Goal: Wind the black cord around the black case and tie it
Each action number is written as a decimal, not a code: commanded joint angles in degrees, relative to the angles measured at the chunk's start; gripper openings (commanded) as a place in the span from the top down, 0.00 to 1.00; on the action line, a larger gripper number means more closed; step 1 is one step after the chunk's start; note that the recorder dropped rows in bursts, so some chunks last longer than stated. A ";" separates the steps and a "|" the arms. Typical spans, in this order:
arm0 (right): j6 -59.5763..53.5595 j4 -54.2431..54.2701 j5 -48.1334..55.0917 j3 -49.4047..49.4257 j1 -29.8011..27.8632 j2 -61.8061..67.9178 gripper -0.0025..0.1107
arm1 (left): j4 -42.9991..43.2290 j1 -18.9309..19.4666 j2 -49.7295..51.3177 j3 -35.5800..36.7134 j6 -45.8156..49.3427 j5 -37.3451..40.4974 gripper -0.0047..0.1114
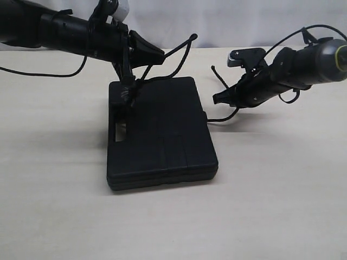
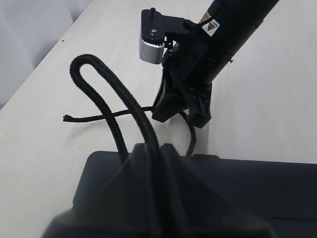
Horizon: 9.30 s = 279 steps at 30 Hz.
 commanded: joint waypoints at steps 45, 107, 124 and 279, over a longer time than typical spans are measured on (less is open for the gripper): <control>-12.26 -2.33 -32.90 17.42 16.63 -11.56 0.94 | 3.07 -1.21 1.94 0.09 2.91 -0.59 0.96; 10.04 -4.73 34.09 -38.90 9.82 8.60 0.48 | -9.87 -1.21 1.94 0.09 -28.67 -24.37 0.38; 9.52 -6.88 28.92 -39.55 9.82 13.55 0.94 | -9.76 -1.21 1.94 0.09 -28.56 -24.72 0.38; -16.62 -4.31 -26.73 27.39 7.33 -27.84 0.94 | 12.64 -14.27 2.81 -0.03 -1.21 -13.84 0.65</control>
